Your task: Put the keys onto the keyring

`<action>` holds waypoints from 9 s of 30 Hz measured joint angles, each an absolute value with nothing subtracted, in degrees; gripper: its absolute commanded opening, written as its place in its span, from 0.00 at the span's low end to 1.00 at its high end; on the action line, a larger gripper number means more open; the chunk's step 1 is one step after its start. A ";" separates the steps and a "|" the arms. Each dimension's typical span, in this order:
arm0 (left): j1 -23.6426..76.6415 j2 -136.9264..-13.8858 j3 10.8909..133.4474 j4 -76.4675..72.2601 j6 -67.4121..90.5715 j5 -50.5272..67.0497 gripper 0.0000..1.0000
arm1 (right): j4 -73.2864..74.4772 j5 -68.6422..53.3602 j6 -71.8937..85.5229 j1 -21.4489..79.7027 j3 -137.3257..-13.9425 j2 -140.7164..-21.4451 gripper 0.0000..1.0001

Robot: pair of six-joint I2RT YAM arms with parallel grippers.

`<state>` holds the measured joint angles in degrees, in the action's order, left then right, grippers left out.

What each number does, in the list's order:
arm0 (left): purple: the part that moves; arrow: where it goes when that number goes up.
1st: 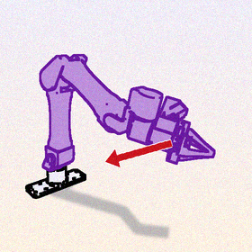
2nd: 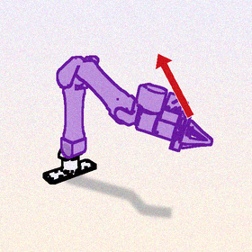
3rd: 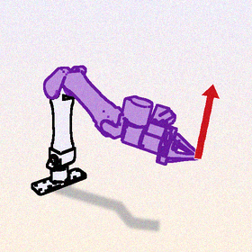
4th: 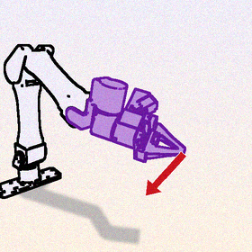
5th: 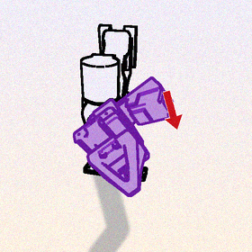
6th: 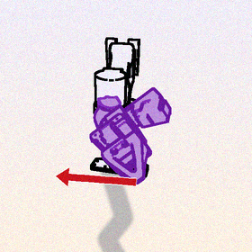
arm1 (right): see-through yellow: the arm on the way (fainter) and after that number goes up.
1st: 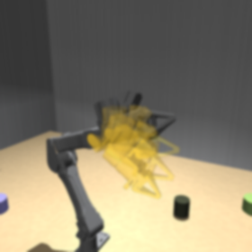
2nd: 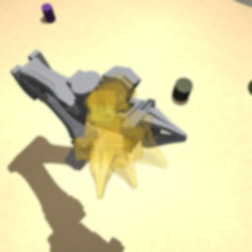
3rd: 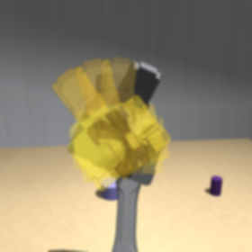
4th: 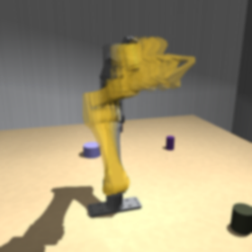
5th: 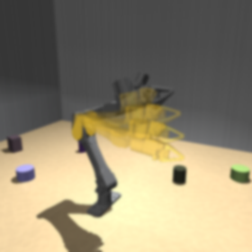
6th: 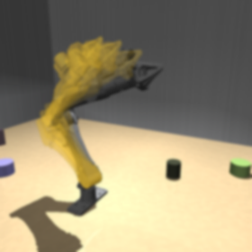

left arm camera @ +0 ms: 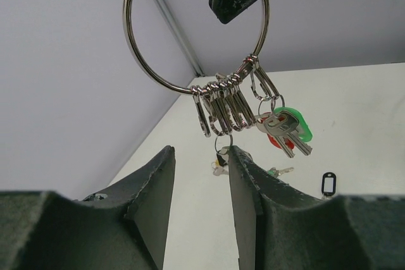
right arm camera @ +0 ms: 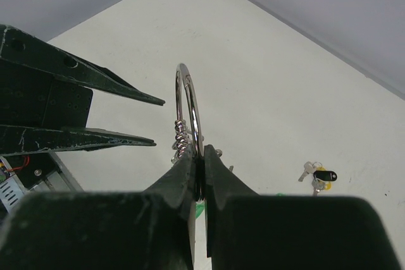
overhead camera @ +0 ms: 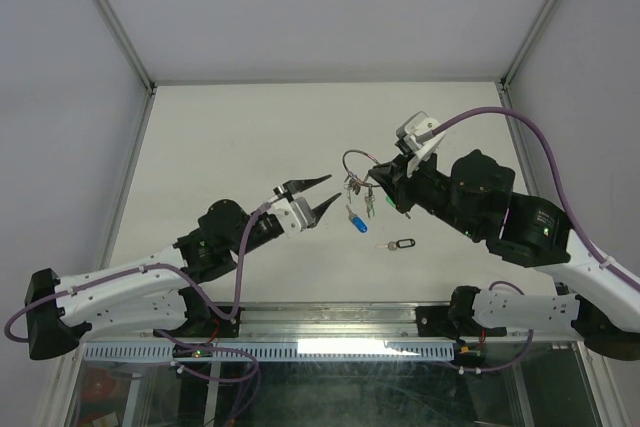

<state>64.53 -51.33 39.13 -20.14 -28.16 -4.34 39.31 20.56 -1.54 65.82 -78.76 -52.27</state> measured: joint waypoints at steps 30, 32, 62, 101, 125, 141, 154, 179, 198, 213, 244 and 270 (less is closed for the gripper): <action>65.32 -56.25 39.16 -25.02 -28.40 -6.17 0.29 | 38.83 20.14 -0.91 65.82 -78.37 -51.37 0.00; 65.32 -56.25 39.16 -25.15 -28.60 -6.31 0.29 | 38.79 20.14 -0.91 65.82 -78.24 -51.31 0.00; 65.32 -58.26 40.93 -26.61 -29.61 -7.46 0.27 | 38.22 19.40 -0.30 65.82 -77.49 -51.20 0.00; 65.69 -56.12 44.69 -11.57 -31.40 -9.65 0.00 | 34.24 22.74 4.58 65.87 -70.74 -49.47 0.00; 67.96 -56.86 54.33 12.43 -55.09 -22.06 0.00 | 32.73 15.97 8.08 65.73 -68.23 -52.86 0.00; 68.14 -55.99 53.45 14.85 -73.91 -29.69 0.00 | 34.92 13.10 9.06 65.52 -70.43 -55.27 0.27; 68.16 -46.50 44.16 12.73 -94.50 -28.69 0.00 | 34.37 8.54 9.17 65.49 -70.26 -47.90 0.36; 68.16 -44.80 42.15 14.26 -118.15 -23.86 0.00 | 25.30 2.96 3.62 65.49 -69.73 -56.31 0.51; 68.16 -44.47 42.15 15.42 -118.21 -23.38 0.00 | 15.94 4.34 -0.32 65.49 -66.13 -65.69 0.42; 68.16 -43.75 42.15 15.44 -118.58 -22.46 0.00 | 13.21 6.85 -2.44 65.49 -65.87 -69.21 0.34; 68.20 -39.09 48.36 15.44 -88.97 -10.85 0.82 | 2.98 17.72 -12.36 65.49 -48.38 -55.48 0.00; 68.20 -46.37 51.48 13.13 -1.74 -0.08 0.96 | 0.95 11.51 -47.18 65.49 -39.48 -41.93 0.00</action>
